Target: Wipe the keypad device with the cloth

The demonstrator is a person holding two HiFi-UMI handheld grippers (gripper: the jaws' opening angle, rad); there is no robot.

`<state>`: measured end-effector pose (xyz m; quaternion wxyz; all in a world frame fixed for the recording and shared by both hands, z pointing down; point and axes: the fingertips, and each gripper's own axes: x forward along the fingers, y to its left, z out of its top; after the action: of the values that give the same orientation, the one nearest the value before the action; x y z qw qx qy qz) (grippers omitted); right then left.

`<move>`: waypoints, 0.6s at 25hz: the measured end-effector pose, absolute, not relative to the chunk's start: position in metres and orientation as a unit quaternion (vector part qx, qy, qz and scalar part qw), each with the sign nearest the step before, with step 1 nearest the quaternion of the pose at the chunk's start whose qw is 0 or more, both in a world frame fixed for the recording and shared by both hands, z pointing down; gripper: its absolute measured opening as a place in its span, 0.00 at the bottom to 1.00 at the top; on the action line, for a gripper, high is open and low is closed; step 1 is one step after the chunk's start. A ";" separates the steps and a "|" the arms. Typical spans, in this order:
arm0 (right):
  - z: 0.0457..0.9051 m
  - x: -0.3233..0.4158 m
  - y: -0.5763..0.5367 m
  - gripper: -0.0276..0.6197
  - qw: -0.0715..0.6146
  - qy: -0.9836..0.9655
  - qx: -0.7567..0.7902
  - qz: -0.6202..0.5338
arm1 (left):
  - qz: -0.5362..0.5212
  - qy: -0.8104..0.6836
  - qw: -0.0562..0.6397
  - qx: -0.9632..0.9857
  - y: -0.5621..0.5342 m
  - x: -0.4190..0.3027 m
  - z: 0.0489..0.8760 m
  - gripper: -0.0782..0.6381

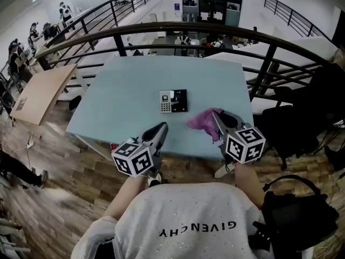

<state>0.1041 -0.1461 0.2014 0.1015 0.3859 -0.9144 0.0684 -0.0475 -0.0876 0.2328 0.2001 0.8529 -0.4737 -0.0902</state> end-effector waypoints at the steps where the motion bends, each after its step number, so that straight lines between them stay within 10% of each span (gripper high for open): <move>1: 0.200 0.110 -0.141 0.08 0.107 -0.914 0.387 0.066 | -0.090 -0.478 0.201 0.851 -0.082 -0.043 0.232 0.11; 15: 0.197 0.144 -0.095 0.08 0.124 -0.912 0.386 0.054 | -0.089 -0.504 0.197 0.836 -0.031 -0.023 0.224 0.11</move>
<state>0.1445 -0.0946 0.1975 0.1241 0.3865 -0.9123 0.0536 -0.0229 -0.0309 0.2236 0.1974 0.8359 -0.5043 -0.0889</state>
